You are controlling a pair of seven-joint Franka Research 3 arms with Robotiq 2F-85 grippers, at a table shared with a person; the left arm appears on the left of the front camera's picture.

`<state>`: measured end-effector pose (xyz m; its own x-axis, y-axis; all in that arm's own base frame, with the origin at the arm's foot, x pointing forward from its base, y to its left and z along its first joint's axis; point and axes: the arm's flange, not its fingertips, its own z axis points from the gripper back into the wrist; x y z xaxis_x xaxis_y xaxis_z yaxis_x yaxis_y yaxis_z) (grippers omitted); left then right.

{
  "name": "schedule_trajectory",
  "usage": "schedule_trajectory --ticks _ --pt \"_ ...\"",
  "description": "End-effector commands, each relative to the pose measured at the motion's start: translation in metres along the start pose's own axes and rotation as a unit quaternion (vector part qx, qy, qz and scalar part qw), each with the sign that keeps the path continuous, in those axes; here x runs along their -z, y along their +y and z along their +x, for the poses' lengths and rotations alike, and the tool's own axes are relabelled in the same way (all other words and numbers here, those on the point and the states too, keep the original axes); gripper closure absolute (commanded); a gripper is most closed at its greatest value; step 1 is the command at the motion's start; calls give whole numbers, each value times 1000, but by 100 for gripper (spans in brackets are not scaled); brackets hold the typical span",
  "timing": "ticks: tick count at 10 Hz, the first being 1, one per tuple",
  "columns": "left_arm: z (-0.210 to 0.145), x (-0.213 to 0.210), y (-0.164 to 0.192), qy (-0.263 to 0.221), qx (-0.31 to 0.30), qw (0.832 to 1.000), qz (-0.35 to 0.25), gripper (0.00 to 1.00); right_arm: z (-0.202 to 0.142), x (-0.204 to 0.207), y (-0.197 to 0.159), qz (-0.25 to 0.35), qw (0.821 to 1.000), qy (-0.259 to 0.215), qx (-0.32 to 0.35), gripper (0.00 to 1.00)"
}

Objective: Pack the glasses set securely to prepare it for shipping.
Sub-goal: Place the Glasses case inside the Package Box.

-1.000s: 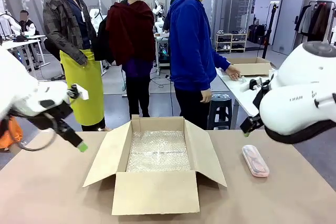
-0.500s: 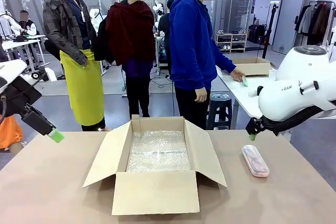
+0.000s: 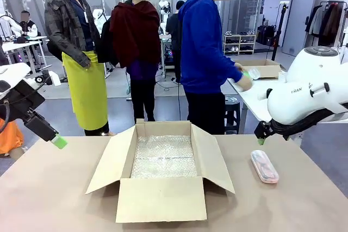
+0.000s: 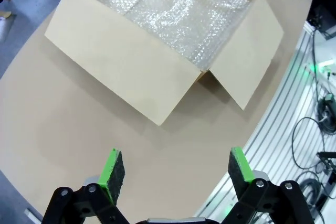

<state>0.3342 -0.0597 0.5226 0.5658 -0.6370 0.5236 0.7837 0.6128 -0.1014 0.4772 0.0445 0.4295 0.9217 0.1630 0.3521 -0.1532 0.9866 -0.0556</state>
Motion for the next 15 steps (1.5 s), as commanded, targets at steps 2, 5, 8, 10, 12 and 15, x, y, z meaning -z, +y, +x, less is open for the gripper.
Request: schedule_trajectory --ticks 2,5,8,10,12,15 --pt "-1 -1 1 -4 2 1000 -8 0 11 37 -7 21 999 15 26 0" --pt "-1 -1 1 -4 2 1000 -8 0 15 75 -11 44 998 31 41 0" --pt "-1 -1 1 -4 2 1000 -8 0 14 106 -12 46 995 61 56 0" --pt "-1 -1 1 -4 2 1000 -8 0 13 117 -11 55 995 68 55 0" --pt "-1 -1 1 -4 2 1000 -8 0 12 124 -11 52 994 78 62 0" --pt "-1 -1 1 -4 2 1000 -8 0 10 132 -9 51 992 95 64 3"
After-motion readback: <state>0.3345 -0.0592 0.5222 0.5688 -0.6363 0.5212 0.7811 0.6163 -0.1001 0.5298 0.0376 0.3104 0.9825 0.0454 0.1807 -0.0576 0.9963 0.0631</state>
